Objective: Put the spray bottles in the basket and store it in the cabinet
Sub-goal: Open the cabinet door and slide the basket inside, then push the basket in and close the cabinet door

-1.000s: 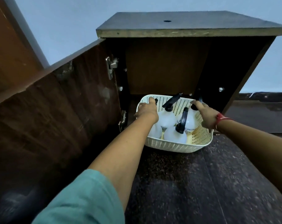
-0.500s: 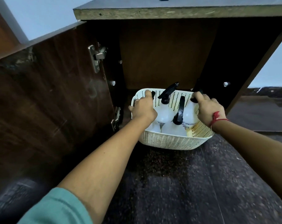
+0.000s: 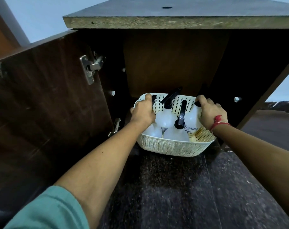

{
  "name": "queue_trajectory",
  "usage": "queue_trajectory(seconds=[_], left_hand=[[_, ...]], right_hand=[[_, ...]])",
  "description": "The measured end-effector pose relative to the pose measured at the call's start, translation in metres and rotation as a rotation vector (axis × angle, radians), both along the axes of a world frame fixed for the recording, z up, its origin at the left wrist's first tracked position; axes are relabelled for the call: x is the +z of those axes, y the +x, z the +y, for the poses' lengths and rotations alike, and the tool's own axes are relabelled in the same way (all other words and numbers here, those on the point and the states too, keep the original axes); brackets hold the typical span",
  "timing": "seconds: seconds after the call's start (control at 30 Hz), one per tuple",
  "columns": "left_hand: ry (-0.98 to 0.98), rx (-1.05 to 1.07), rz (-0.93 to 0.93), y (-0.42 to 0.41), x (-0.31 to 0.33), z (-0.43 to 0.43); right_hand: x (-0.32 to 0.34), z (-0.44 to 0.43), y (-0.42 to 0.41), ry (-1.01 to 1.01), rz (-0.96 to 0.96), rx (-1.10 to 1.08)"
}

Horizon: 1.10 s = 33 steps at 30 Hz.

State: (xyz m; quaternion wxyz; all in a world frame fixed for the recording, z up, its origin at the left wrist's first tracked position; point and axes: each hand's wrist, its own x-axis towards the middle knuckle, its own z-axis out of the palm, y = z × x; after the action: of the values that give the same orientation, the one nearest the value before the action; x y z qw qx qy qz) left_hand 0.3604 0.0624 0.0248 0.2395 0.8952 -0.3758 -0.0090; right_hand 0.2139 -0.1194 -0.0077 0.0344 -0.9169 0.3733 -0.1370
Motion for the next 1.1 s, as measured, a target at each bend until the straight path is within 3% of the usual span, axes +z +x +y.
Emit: queue_trajectory(seconds=[0.5, 0.83, 0.93, 1.1], left_hand=[[-0.003, 0.016, -0.062, 0.049, -0.003, -0.045], [0.072, 0.090, 0.055, 0.048, 0.007, -0.051], [0.063, 0.151, 0.146, 0.042, 0.018, -0.048], [0.001, 0.135, 0.044, 0.018, 0.021, -0.019]], right_hand=[[0.002, -0.046, 0.051, -0.003, 0.035, -0.013], [0.006, -0.042, 0.049, 0.070, 0.048, -0.008], [0.007, -0.034, 0.043, 0.139, -0.020, -0.044], [0.020, -0.002, 0.029, 0.098, -0.245, -0.051]])
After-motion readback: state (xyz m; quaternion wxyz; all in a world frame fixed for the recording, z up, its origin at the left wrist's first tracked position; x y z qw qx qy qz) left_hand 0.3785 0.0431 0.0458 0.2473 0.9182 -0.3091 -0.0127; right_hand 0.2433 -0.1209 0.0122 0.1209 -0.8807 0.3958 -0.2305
